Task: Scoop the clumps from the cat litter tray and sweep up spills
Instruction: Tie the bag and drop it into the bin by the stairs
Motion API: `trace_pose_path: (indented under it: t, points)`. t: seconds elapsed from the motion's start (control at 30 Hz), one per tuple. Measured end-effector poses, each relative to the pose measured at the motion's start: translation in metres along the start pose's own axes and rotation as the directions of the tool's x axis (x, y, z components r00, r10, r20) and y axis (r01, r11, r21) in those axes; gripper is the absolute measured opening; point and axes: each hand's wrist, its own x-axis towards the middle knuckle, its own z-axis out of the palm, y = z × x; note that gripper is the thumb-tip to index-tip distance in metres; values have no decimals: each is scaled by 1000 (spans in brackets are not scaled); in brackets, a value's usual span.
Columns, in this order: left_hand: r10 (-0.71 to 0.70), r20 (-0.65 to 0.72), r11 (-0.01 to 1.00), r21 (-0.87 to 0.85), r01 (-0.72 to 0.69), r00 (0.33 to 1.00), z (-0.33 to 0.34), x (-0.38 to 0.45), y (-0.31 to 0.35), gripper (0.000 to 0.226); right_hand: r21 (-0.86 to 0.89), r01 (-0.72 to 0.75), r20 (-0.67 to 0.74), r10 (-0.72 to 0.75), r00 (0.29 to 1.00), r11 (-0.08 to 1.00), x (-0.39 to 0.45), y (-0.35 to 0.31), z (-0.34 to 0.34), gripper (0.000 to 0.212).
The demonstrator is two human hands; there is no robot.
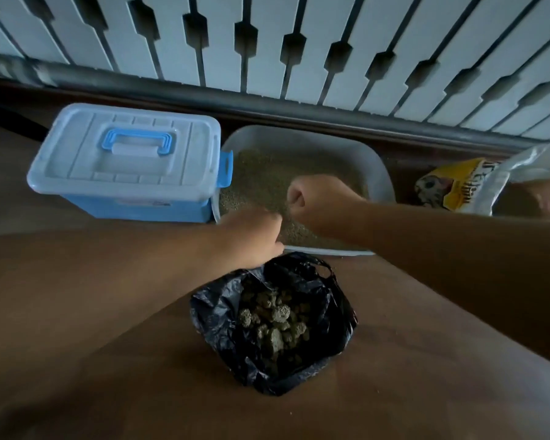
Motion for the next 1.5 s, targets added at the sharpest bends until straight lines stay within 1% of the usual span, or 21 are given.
trace_pose_path:
  t: [0.07,0.13,0.17,0.23,0.33,0.4,0.47,0.53,0.63,0.7,0.8,0.83,0.93,1.0,1.07,1.13,1.2,1.27,1.33,1.4,1.5]
  points:
    - [-37,154,997,77,25,987,10,-10,1,33,42,-56,-56,58,997,998,-20,20,28,14]
    - [-92,199,974,224,46,976,17,-23,-1,40,18,-51,-12,51,999,999,-39,37,51,8]
    - [-108,209,951,307,40,972,20,-28,-3,48,-43,-10,36,12,999,999,-47,46,59,7]
    - [-156,288,921,389,33,945,25,-33,-9,63,-241,118,124,-90,988,963,-60,62,74,26]
    - [-230,401,947,302,109,887,26,-33,-15,74,-364,193,190,-129,973,911,-67,77,90,65]
    - [-235,451,961,241,136,861,25,-34,-15,74,-330,107,213,-36,976,938,-64,85,98,91]
    - [-204,500,974,188,124,842,30,-34,-14,50,-282,-4,262,81,962,959,-58,92,101,113]
    - [-197,539,980,112,162,819,37,-34,-15,35,-221,-85,306,152,940,972,-52,98,103,119]
    - [-188,572,974,4,226,798,40,-35,-12,33,-49,-184,288,191,939,982,-47,100,104,99]
    - [-194,567,948,-102,302,800,37,-34,-10,29,66,-173,264,150,953,983,-46,96,106,69]
    - [-226,529,841,-318,438,818,30,-34,-8,16,81,-114,283,87,955,990,-50,75,103,13]
    - [-227,526,797,-383,466,820,30,-33,-7,20,107,-106,296,70,952,989,-51,66,101,5]
    - [-219,559,678,-502,537,799,35,-32,-5,21,194,-153,348,78,934,969,-54,41,100,12]
    - [-226,576,647,-514,563,785,39,-30,-3,13,72,-155,311,125,942,985,-52,32,104,16]
    - [-252,598,660,-470,587,761,40,-30,0,10,-66,-153,243,165,956,986,-49,31,108,17]
    - [-289,655,697,-356,623,698,45,-31,3,21,-114,-137,275,164,947,984,-44,33,110,19]
    - [-310,725,693,-271,668,615,54,-33,4,26,-11,-188,344,180,922,982,-44,34,112,10]
    - [-279,775,593,-325,737,567,69,-35,1,22,147,-265,390,190,901,953,-48,29,116,7]
    - [-249,791,450,-417,790,559,79,-40,4,17,204,-301,401,201,894,932,-53,20,122,5]
    - [-246,784,270,-509,818,569,85,-50,11,2,230,-334,356,240,903,914,-61,9,129,6]
    - [-187,804,-65,-583,810,564,93,-69,24,20,325,-397,271,318,909,858,-75,-10,134,14]
